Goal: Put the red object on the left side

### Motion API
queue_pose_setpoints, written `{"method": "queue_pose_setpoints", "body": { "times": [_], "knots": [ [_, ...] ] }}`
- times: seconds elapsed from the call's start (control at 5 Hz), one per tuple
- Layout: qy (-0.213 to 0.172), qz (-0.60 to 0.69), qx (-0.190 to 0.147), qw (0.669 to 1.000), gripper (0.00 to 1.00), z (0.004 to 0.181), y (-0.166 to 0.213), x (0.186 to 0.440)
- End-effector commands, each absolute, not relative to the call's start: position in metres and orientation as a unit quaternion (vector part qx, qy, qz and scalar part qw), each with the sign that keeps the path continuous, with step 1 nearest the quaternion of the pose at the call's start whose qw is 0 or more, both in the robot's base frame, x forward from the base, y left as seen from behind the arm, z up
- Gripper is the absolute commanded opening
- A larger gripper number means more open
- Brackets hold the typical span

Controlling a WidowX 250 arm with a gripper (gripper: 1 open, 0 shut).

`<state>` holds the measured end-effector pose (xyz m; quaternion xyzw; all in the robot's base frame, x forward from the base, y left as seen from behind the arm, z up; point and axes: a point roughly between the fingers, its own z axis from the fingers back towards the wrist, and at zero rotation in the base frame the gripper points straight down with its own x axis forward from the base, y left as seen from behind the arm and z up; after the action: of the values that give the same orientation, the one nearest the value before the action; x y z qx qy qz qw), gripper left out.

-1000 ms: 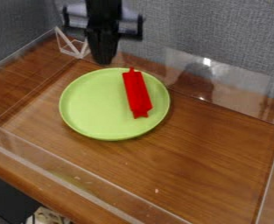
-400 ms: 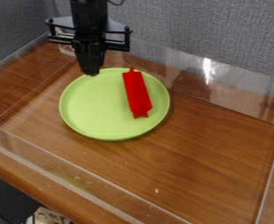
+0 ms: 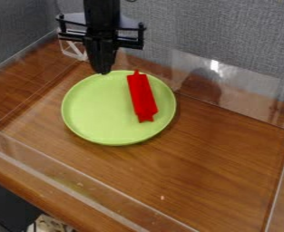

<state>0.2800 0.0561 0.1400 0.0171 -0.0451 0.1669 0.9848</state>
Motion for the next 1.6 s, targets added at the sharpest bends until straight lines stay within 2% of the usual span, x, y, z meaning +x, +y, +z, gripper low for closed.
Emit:
{"method": "queue_pose_setpoints", "body": {
  "times": [0.0, 0.4, 0.8, 1.0, 1.4],
  "knots": [
    [-0.059, 0.194, 0.022, 0.979, 1.00, 0.136, 0.034, 0.283],
    [-0.044, 0.217, 0.031, 0.975, 1.00, 0.103, 0.020, 0.300],
    [-0.054, 0.308, 0.021, 0.950, 1.00, 0.093, 0.029, 0.322],
    [-0.055, 0.332, 0.017, 0.942, 1.00, 0.090, 0.032, 0.327],
    [-0.055, 0.387, 0.017, 0.920, 1.00, 0.070, 0.033, 0.331]
  ]
}}
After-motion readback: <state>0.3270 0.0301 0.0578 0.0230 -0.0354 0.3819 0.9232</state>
